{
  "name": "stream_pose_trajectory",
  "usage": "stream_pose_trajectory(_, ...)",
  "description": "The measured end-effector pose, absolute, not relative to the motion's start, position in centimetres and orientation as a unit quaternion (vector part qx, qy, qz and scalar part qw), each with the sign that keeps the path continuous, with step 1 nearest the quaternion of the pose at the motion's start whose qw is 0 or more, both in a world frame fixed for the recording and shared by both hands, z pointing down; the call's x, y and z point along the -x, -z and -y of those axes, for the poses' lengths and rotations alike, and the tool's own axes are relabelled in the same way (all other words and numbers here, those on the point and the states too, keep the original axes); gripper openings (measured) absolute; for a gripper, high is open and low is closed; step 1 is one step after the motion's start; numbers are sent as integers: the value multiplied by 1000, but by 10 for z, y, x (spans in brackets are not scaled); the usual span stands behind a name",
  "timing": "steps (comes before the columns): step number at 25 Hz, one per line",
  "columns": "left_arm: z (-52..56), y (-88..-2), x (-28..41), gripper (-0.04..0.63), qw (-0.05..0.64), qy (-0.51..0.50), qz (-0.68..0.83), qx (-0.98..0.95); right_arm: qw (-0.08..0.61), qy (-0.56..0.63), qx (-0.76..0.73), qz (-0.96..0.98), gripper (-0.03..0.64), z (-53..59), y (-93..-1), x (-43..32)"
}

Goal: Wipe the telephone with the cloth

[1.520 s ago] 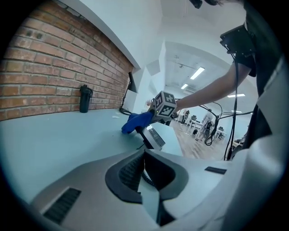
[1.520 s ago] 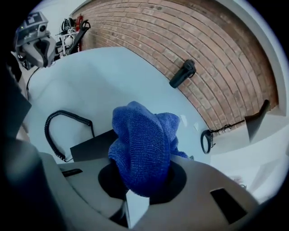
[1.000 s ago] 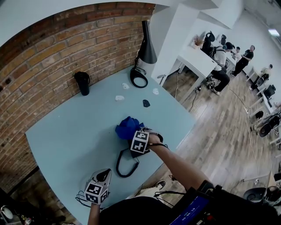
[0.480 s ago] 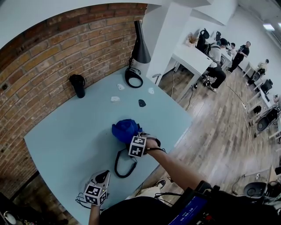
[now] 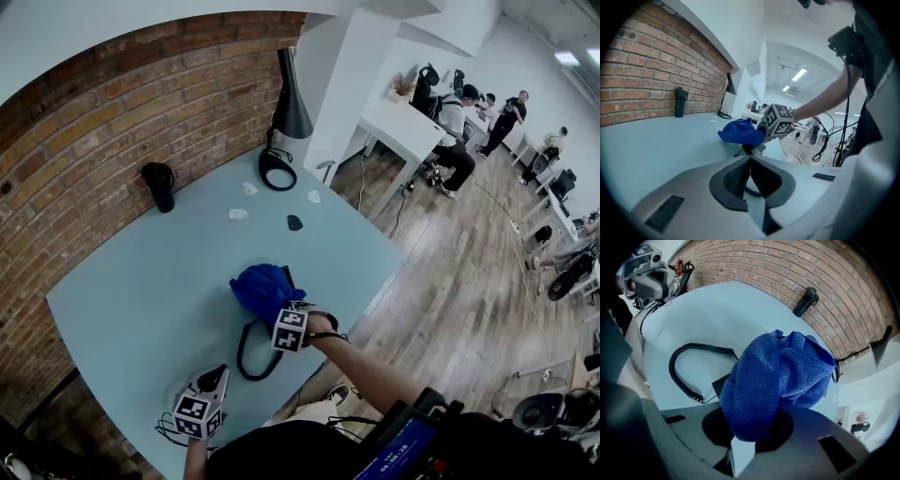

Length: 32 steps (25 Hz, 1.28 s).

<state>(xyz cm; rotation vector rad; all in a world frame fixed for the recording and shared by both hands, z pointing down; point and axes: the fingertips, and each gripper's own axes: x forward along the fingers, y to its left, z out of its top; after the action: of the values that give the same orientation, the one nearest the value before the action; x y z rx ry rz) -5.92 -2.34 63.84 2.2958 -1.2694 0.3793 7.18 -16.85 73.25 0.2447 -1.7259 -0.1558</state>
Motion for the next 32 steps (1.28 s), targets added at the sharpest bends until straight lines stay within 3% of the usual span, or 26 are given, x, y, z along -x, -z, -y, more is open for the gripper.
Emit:
stream_pose_trajectory(11, 23, -633, 56, 6, 232, -139, 460, -846, 629, 37, -127, 766, 55, 130, -754, -88)
stream_pose_trajectory(16, 25, -625, 59, 6, 225, -132, 465, -846, 588, -149, -111, 787, 55, 61, -776, -94)
stream_pose_trajectory(19, 22, -615, 61, 6, 214, -123, 470, -847, 483, -222, -167, 830, 53, 51, -756, -79)
stream_pose_trajectory(22, 23, -595, 60, 6, 189, -117, 473, -852, 302, -290, -224, 880, 51, 65, -700, -52)
stream_pose_trajectory(26, 27, -559, 59, 6, 149, -88, 479, -861, 83, -275, -269, 919, 51, 84, -598, -38)
stream_pose_trajectory(32, 23, -505, 44, 6, 89, -44, 467, -879, -42, -218, -281, 934, 51, 68, -503, -49)
